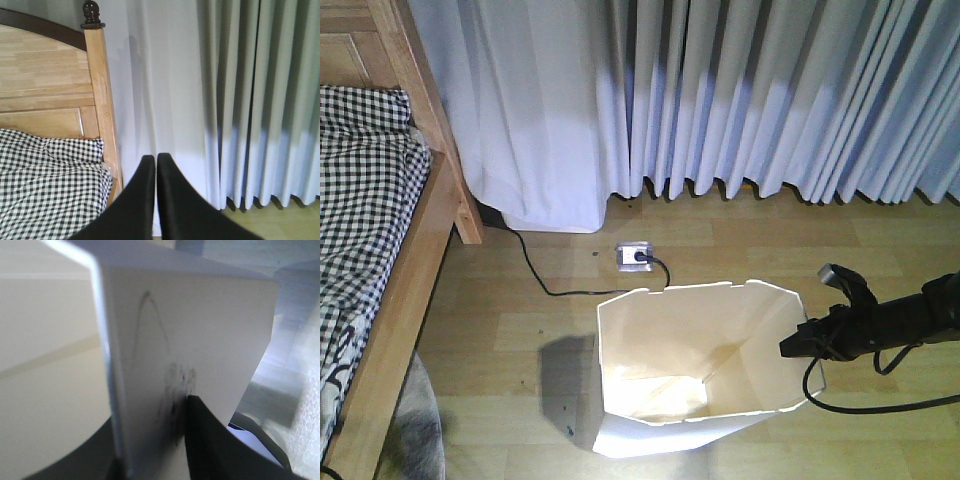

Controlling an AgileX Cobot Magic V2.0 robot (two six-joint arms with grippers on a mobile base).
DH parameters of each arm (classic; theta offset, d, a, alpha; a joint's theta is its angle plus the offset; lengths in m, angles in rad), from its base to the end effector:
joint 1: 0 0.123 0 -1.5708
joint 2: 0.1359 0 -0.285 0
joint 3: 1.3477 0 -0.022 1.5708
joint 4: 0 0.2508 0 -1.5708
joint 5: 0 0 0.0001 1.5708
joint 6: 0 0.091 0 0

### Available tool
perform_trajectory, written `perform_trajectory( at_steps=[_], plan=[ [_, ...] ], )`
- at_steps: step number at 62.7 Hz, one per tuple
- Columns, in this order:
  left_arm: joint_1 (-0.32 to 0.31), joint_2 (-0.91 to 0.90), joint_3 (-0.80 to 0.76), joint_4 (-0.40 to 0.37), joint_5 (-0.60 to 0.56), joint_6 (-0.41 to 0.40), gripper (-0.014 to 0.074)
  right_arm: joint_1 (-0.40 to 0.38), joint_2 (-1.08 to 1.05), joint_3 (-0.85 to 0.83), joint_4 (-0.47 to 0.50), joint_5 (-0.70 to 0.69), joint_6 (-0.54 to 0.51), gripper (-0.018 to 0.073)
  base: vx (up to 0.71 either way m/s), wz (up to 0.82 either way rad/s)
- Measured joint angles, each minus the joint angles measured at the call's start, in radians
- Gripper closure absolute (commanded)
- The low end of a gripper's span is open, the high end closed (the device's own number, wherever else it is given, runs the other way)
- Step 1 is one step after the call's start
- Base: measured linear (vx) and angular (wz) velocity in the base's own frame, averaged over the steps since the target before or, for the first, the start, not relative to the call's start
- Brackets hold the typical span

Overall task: Move trash bin to bedside with robot
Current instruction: 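Drive up to the floor beside the headboard near the curtains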

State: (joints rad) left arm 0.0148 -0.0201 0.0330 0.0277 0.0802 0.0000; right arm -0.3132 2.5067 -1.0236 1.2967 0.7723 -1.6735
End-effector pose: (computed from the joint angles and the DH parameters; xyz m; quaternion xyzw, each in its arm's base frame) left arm 0.0564 0.0010 0.1959 0.0038 0.7092 0.0157 0.7049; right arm 0.3137 -0.0373 -0.0509 -0.0613 0.9303 0.3469 0.1027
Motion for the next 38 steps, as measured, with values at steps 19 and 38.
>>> perform_trajectory(
  at_steps=[19,38],
  plan=[
    [0.0,0.0,0.0,0.0,0.0,0.0,0.0603,0.0,0.0,0.0,0.0,0.0,-0.001,0.0563,0.16,0.04],
    [0.0,0.0,0.0,0.0,0.0,0.0,0.0603,0.0,0.0,0.0,0.0,0.0,-0.001,0.0563,0.16,-0.01]
  ],
)
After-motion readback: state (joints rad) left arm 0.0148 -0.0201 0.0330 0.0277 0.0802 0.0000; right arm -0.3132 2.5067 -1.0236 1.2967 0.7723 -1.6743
